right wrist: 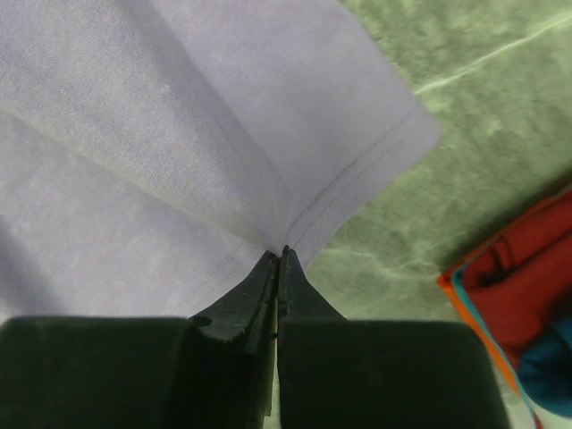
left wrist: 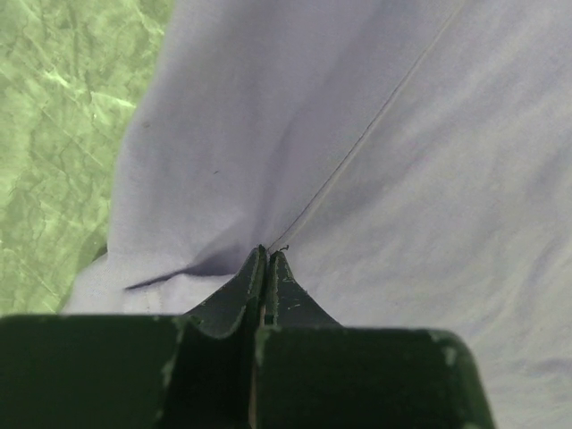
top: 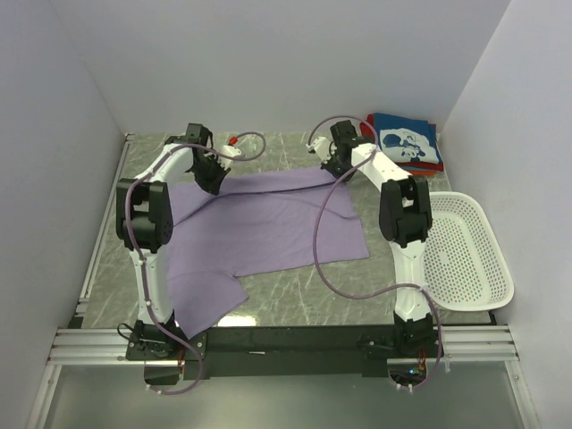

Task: Fold and stack the t-shirts
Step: Fold the tshirt

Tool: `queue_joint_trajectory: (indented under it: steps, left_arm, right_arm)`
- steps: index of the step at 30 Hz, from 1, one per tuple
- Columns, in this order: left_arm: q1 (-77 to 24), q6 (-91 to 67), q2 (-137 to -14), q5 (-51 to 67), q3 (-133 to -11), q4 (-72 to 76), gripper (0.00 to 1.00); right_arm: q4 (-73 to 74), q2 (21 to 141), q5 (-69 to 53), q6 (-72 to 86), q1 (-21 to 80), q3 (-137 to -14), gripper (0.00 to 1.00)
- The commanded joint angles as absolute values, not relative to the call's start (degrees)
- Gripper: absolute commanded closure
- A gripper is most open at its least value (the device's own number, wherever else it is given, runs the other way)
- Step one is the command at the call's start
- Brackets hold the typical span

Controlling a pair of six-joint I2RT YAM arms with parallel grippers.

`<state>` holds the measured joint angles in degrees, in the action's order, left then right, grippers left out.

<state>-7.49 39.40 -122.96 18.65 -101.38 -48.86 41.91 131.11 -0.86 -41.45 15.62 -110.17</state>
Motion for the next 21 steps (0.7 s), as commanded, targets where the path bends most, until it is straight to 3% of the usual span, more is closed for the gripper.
queue_joint_trajectory:
  steps: [1, 21]
  left_arm:
    - [-6.7, 39.7, -119.8, 20.1, -102.1, -49.1, 1.0]
    - [-5.4, 42.1, -116.0, 20.7, -94.3, -48.9, 1.0]
  right_arm:
    - [40.8, 125.5, -0.1, -42.7, 15.8, -110.3, 1.0]
    - [43.4, 122.3, -0.2, -44.7, 15.6, -104.3, 1.0]
